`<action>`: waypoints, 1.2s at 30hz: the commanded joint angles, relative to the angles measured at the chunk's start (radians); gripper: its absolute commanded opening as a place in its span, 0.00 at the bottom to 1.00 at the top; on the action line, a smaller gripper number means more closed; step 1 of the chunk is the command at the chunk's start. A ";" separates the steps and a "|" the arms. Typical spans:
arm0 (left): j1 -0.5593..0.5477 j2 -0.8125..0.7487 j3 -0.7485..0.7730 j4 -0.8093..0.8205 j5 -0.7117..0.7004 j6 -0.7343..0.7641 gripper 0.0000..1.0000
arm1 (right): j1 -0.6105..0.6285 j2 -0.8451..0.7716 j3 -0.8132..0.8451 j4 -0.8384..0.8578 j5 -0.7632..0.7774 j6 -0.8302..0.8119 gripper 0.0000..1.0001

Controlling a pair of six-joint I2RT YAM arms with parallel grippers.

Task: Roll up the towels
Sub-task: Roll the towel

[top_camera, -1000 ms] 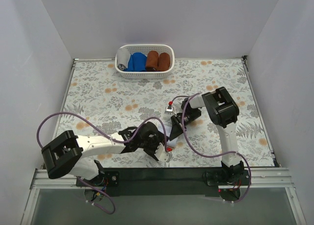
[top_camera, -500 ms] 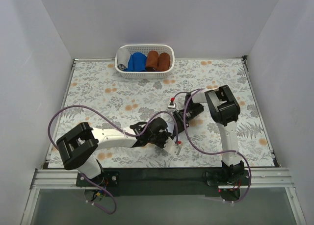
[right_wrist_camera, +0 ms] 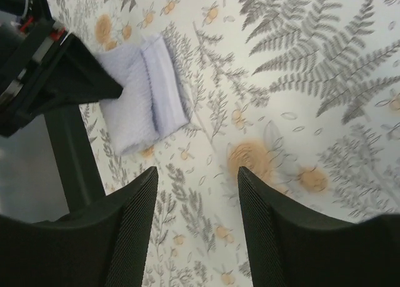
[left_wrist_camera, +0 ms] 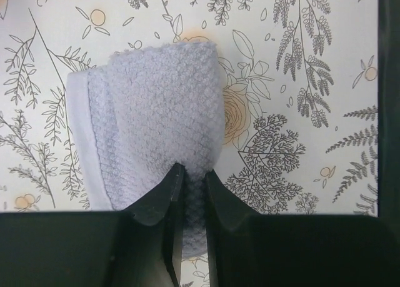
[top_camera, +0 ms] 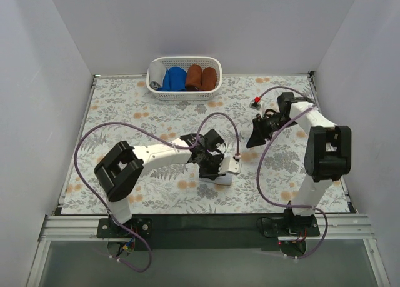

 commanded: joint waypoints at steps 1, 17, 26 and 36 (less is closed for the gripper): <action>0.091 0.100 0.032 -0.222 0.188 -0.078 0.05 | 0.027 -0.172 -0.140 0.060 0.100 -0.004 0.50; 0.383 0.663 0.586 -0.631 0.524 0.135 0.16 | 0.381 -0.546 -0.423 0.342 0.429 0.115 0.53; 0.401 0.730 0.613 -0.602 0.493 0.123 0.19 | 0.610 -0.389 -0.426 0.564 0.646 0.086 0.59; 0.423 0.732 0.583 -0.541 0.462 0.081 0.26 | 0.710 -0.289 -0.458 0.598 0.621 0.034 0.20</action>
